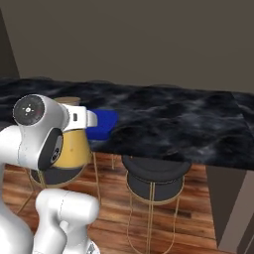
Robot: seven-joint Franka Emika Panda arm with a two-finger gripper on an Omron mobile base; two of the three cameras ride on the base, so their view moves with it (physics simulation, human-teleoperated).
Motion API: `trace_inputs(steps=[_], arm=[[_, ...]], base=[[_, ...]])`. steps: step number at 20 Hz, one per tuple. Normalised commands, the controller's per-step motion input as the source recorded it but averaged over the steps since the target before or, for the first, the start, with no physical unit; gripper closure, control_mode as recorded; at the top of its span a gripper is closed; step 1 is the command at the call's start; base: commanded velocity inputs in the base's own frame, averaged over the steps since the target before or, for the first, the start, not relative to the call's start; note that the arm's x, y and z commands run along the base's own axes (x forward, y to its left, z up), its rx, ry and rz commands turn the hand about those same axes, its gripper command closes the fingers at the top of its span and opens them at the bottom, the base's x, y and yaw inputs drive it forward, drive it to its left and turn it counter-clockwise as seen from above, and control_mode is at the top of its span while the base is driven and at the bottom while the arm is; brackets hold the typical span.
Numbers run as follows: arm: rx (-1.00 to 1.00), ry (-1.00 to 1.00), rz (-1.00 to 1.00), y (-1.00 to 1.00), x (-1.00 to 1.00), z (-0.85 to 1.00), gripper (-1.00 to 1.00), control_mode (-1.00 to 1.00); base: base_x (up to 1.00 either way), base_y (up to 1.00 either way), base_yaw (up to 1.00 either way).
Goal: There is a tray on the dining counter. Grab the cup, mug, and pitcher and place them on the tray. The pitcher may be placed next to the tray if it cannot fit the tray.
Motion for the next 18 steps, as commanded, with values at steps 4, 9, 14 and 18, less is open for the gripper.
trace_inputs(steps=[4, 9, 14, 18], arm=[[0.0, 0.0, 0.0, 0.0, 0.0, 0.0, 1.0, 1.0], [0.0, 0.0, 0.0, 0.0, 0.0, 0.0, 1.0, 1.0], [0.0, 0.0, 0.0, 0.0, 0.0, 0.0, 1.0, 1.0], [0.0, 0.0, 0.0, 0.0, 0.0, 0.0, 1.0, 1.0]], base=[[0.46, 0.12, 0.0], [0.65, 0.0, 0.0], [0.42, 0.06, 0.0], [0.4, 0.21, 0.0]])
